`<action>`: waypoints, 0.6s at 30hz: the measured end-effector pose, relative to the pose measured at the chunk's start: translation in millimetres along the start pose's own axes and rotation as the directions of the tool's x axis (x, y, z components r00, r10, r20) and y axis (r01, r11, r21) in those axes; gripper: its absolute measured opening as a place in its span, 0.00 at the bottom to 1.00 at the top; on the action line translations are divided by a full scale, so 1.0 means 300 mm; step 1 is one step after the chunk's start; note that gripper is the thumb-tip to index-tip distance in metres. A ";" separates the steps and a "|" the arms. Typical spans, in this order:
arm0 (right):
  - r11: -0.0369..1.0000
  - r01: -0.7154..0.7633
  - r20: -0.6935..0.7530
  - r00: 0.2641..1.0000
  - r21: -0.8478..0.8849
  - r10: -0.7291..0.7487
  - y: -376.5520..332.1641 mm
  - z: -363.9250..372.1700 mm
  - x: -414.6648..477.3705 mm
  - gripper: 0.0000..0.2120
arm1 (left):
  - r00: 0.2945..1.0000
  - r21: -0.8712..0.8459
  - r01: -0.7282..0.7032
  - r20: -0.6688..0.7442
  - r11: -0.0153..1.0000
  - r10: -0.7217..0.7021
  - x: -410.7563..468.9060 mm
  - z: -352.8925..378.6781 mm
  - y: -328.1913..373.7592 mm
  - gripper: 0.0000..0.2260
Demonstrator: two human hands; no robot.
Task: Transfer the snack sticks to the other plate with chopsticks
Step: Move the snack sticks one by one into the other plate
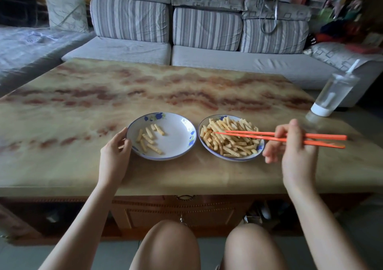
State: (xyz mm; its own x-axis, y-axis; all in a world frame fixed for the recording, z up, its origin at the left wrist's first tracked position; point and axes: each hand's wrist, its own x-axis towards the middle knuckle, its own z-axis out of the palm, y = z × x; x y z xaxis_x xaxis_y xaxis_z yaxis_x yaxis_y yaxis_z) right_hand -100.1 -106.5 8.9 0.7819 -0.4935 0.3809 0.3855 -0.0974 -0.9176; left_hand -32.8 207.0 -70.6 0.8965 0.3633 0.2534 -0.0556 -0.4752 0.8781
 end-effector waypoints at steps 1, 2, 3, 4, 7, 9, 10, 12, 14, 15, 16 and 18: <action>1.000 -0.004 -0.010 1.000 -0.006 0.004 -0.001 -0.026 0.001 0.21 | 1.000 0.001 0.001 -0.001 1.000 -0.001 -0.001 0.000 0.001 0.17; 1.000 -0.013 -0.016 1.000 -0.015 0.013 -0.001 -0.047 0.000 0.20 | 1.000 0.002 0.003 -0.002 1.000 -0.003 -0.002 0.001 0.002 0.17; 0.999 -0.023 -0.018 1.000 -0.029 0.023 -0.001 -0.064 -0.002 0.20 | 1.000 0.001 0.004 -0.003 1.000 -0.004 -0.002 0.001 0.003 0.17; 0.998 -0.036 -0.015 0.999 -0.047 0.035 -0.001 -0.078 -0.005 0.20 | 1.000 -0.001 0.006 -0.004 1.000 -0.006 -0.003 0.001 0.003 0.17; 0.994 -0.063 -0.001 0.998 -0.094 0.063 0.009 -0.102 -0.012 0.20 | 1.000 0.001 0.005 -0.003 1.000 -0.005 -0.004 0.001 0.005 0.18; 0.992 -0.062 0.012 0.998 -0.113 0.064 0.013 -0.108 -0.014 0.20 | 1.000 0.006 0.003 -0.005 1.000 -0.003 -0.004 0.002 0.005 0.17; 0.991 -0.056 0.016 0.998 -0.119 0.059 0.013 -0.110 -0.015 0.20 | 1.000 0.005 0.003 -0.006 1.000 -0.003 -0.004 0.001 0.005 0.17; 0.992 -0.043 0.017 0.999 -0.118 0.045 0.004 -0.109 -0.017 0.20 | 1.000 0.000 -0.002 -0.007 1.000 0.002 -0.004 0.001 0.005 0.17; 0.995 -0.027 0.015 0.999 -0.100 0.029 -0.015 -0.101 -0.019 0.20 | 1.000 0.000 -0.003 -0.006 1.000 0.003 -0.004 0.002 0.005 0.17; 0.996 -0.015 0.013 1.000 -0.088 0.017 -0.026 -0.092 -0.020 0.20 | 1.000 -0.001 -0.002 -0.005 1.000 0.002 -0.004 0.001 0.005 0.17; 0.997 -0.001 0.012 1.000 -0.071 0.002 -0.037 -0.079 -0.021 0.20 | 1.000 -0.002 -0.003 -0.004 1.000 0.003 -0.004 0.001 0.005 0.17; 1.000 0.019 0.016 1.000 -0.017 -0.018 -0.048 -0.041 -0.024 0.20 | 1.000 -0.001 -0.004 -0.003 1.000 0.004 -0.004 0.000 0.004 0.17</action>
State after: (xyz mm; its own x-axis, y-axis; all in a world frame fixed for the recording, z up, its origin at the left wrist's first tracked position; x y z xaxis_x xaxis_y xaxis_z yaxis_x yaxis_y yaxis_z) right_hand -117.2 -112.1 17.9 0.7824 -0.4778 0.3994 0.3916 -0.1211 -0.9121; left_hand -33.8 206.0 -69.8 0.8951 0.3638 0.2580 -0.0593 -0.4762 0.8774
